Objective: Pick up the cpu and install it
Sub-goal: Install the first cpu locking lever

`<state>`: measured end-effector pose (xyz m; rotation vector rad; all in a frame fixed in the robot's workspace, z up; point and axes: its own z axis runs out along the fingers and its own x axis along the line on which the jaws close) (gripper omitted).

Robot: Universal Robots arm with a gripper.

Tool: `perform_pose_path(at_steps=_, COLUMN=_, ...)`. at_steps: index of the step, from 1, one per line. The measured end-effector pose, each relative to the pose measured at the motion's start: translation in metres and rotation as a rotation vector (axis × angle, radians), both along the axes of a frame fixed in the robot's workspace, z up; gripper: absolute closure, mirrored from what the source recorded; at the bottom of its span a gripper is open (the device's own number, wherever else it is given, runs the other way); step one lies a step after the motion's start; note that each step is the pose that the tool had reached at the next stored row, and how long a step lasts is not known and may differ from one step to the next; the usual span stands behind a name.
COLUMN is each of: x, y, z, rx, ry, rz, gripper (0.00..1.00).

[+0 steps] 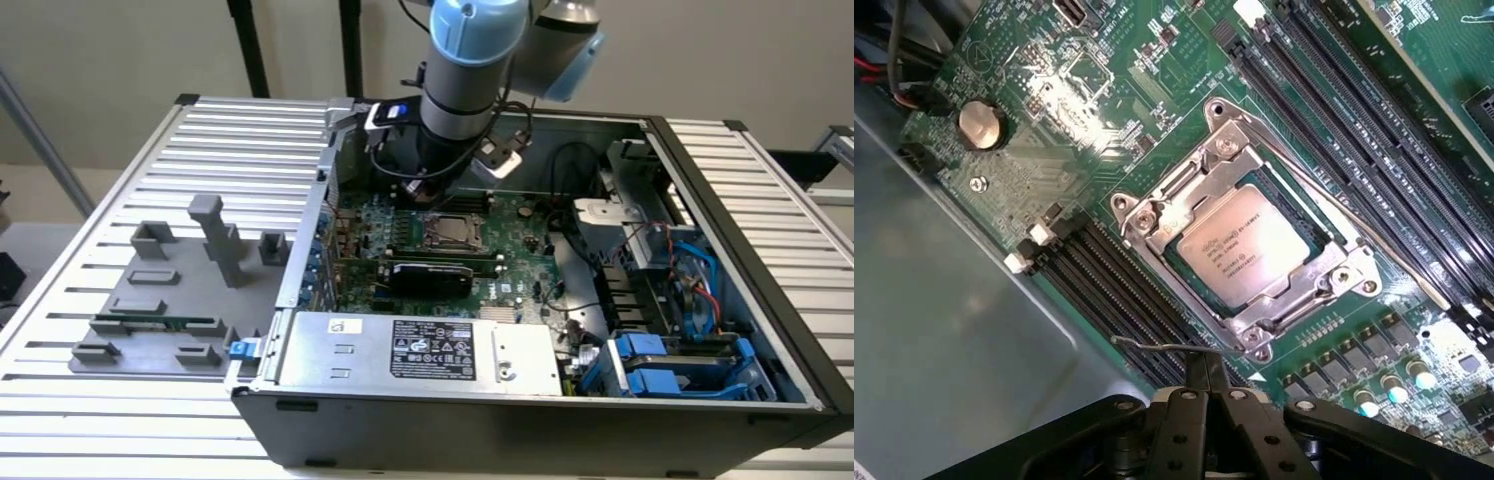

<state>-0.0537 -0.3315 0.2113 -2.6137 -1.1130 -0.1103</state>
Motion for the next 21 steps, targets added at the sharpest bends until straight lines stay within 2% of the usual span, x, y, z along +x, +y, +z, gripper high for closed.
perform_pose_path(at_steps=2, x=0.002, y=0.0009, z=-0.0011, rx=-0.0104, ry=0.0, rz=0.0, gripper=0.89)
perform_pose_path(at_steps=4, x=0.004, y=0.0017, z=-0.002, rx=-0.0183, ry=0.0001, rz=0.0, gripper=0.89)
perform_pose_path(at_steps=7, x=0.009, y=0.0032, z=-0.0029, rx=-0.0251, ry=0.0001, rz=0.0, gripper=0.89)
perform_pose_path(at_steps=11, x=0.017, y=0.0036, z=-0.0035, rx=-0.0293, ry=0.0, rz=0.0, gripper=0.89)
perform_pose_path(at_steps=21, x=0.019, y=0.0054, z=-0.0039, rx=-0.0301, ry=0.0003, rz=0.004, gripper=0.89)
